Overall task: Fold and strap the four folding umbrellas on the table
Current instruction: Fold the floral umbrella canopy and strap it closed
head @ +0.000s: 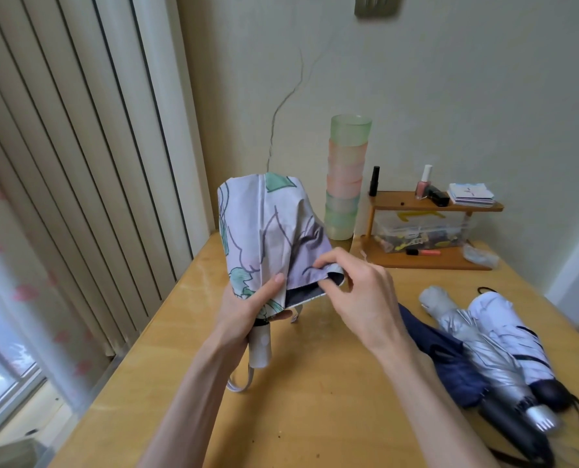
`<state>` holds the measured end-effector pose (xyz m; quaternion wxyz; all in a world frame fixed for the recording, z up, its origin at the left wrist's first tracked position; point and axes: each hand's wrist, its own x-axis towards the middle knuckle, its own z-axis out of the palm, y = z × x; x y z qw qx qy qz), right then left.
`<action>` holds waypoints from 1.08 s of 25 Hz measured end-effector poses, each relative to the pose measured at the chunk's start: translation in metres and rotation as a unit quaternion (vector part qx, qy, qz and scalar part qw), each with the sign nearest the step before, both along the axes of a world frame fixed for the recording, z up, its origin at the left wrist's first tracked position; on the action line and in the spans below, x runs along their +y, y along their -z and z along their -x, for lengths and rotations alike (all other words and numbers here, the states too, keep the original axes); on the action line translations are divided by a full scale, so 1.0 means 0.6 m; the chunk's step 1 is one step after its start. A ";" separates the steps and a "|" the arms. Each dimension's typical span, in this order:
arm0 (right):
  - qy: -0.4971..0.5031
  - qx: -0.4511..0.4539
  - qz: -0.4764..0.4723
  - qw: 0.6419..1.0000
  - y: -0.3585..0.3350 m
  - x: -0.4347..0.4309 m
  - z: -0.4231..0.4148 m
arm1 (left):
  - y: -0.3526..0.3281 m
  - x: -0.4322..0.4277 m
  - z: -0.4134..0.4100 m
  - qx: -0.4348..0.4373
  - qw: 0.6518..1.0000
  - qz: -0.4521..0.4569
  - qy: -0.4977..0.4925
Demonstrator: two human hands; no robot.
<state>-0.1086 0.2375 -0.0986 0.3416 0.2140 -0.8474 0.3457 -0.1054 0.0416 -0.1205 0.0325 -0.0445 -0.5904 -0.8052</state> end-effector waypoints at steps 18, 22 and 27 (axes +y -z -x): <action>0.189 0.075 0.137 0.970 0.031 0.036 -0.029 | 0.019 0.013 0.015 -0.014 0.999 0.002 -0.038; 0.197 -0.069 -0.015 0.978 0.035 0.065 -0.019 | 0.022 0.007 0.019 0.012 0.999 0.026 -0.045; 0.241 0.123 -0.024 0.962 0.039 0.063 -0.031 | 0.035 0.015 0.034 -0.003 0.999 -0.004 -0.036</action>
